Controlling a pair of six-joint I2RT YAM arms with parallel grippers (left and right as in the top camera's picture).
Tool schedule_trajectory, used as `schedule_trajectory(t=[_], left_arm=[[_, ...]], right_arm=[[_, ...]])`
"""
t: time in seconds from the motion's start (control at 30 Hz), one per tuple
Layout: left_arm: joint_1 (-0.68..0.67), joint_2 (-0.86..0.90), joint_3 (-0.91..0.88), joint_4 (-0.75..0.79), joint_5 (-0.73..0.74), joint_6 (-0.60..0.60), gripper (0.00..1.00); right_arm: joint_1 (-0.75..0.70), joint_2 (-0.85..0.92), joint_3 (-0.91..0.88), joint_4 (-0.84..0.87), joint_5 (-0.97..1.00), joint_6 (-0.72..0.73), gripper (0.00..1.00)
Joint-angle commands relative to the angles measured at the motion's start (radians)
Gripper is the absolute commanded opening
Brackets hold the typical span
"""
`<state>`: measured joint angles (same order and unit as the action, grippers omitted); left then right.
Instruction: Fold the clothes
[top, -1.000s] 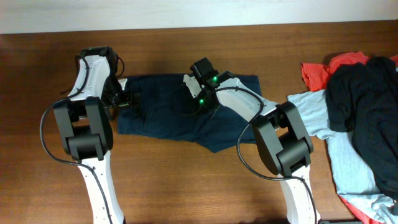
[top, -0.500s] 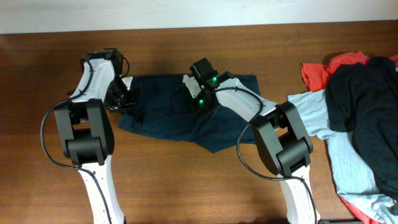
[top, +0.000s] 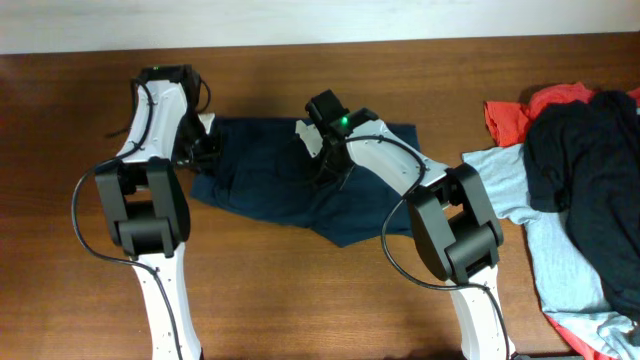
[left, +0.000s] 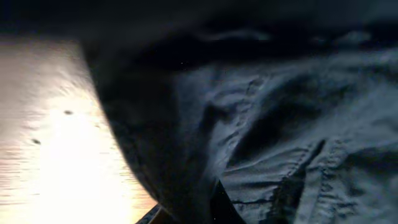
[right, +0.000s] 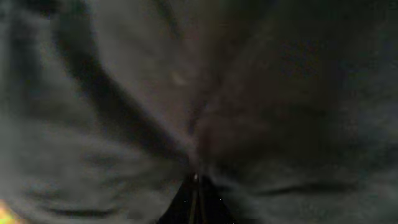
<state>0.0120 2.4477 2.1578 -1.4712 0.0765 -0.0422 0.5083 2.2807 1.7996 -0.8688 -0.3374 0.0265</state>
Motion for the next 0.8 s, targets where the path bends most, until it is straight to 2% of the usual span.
schedule_trajectory(t=[0.0, 0.17, 0.33, 0.6, 0.77], left_arm=[[-0.006, -0.071, 0.049, -0.011, -0.015, 0.012, 0.0], [-0.006, -0.103, 0.051, -0.011, -0.024, 0.012, 0.0], [-0.006, -0.103, 0.051, -0.006, -0.024, 0.012, 0.0], [-0.018, -0.107, 0.056, -0.008, -0.02, 0.011, 0.0], [-0.049, -0.12, 0.056, -0.015, -0.021, 0.011, 0.0]], right_arm=[[0.002, -0.021, 0.101, -0.043, 0.007, 0.005, 0.04], [0.002, -0.032, 0.145, -0.134, -0.083, 0.023, 0.04], [0.02, -0.032, 0.093, -0.168, -0.127, 0.131, 0.04], [0.111, -0.032, -0.048, -0.021, -0.121, 0.162, 0.04], [0.159, -0.029, -0.15, 0.099, -0.038, 0.227, 0.04]])
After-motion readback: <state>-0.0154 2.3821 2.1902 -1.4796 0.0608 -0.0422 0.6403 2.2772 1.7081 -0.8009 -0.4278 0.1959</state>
